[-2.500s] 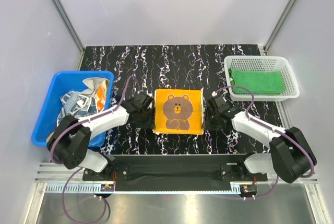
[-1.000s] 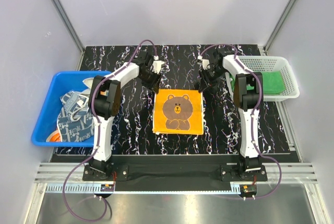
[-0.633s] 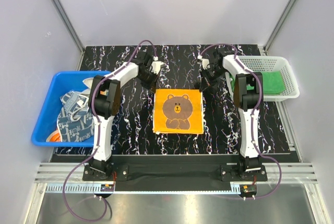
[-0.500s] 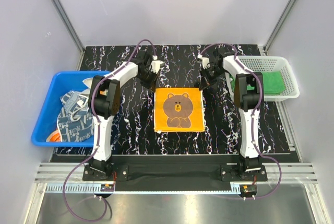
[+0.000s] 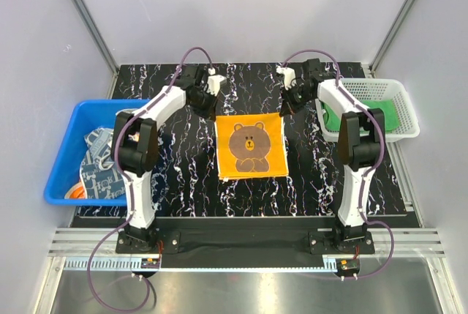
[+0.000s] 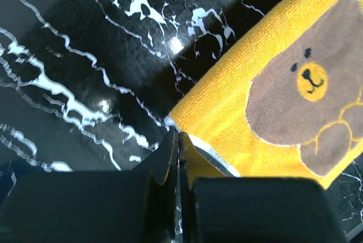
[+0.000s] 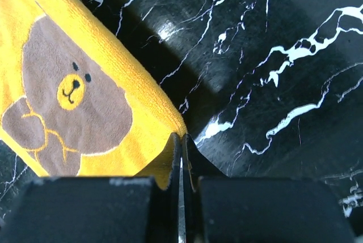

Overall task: Fold and stack the towels
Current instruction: Fold the towel

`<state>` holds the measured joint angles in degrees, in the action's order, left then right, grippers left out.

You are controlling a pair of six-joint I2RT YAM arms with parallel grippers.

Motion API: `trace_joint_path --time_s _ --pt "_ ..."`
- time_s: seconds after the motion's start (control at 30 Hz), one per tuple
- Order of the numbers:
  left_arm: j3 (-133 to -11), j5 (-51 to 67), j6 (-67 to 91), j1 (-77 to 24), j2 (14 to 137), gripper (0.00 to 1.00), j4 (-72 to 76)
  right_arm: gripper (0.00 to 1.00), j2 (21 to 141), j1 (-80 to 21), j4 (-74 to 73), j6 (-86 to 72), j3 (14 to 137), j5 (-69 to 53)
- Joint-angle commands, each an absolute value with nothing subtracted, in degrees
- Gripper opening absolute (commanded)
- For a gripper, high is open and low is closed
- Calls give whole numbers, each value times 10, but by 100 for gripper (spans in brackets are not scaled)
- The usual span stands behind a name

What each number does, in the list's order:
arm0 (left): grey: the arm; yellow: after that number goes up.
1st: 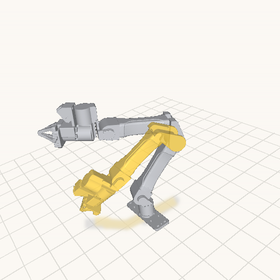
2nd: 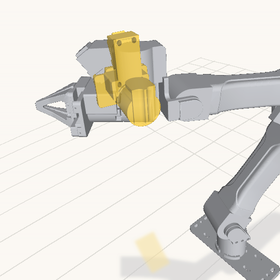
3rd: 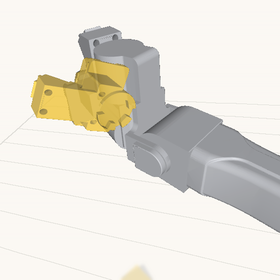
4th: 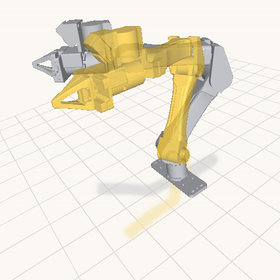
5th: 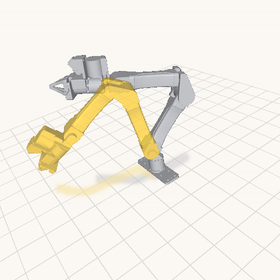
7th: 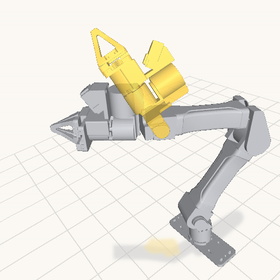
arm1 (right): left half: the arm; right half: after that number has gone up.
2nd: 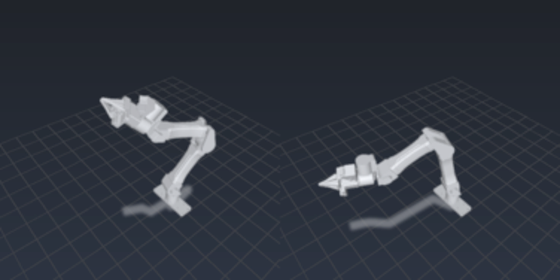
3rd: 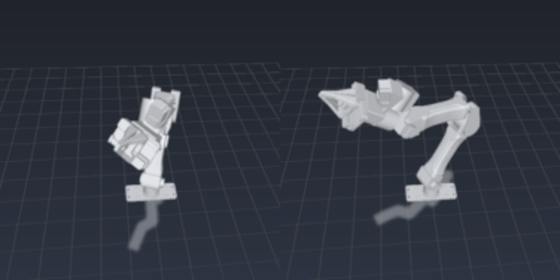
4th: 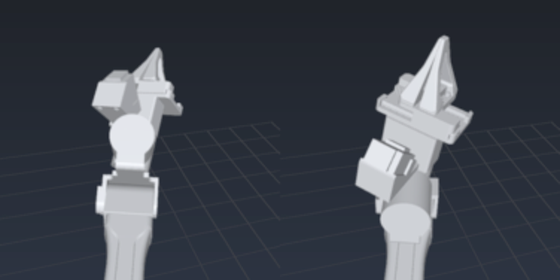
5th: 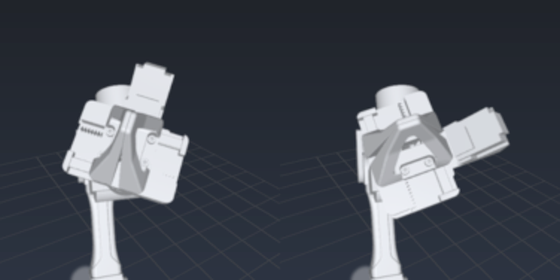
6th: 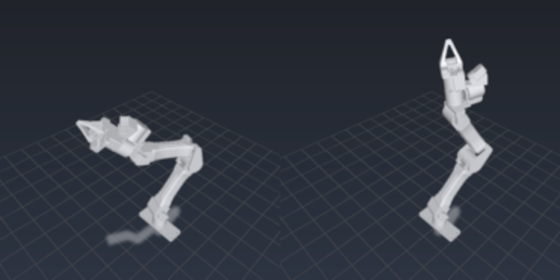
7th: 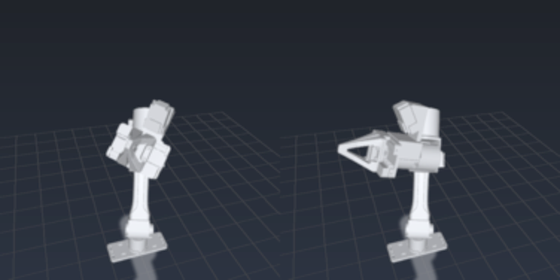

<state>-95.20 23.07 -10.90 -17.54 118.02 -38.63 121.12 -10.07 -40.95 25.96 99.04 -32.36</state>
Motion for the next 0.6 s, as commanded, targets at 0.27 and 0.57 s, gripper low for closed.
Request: trace_joint_path --time_s 0.27,0.57 --pt "-843 204 -87 -190 1039 0 -338 0 1010 -120 -212 232 775 -234" --pt "-747 184 -70 -222 964 0 -337 0 884 -159 -135 213 601 -174"
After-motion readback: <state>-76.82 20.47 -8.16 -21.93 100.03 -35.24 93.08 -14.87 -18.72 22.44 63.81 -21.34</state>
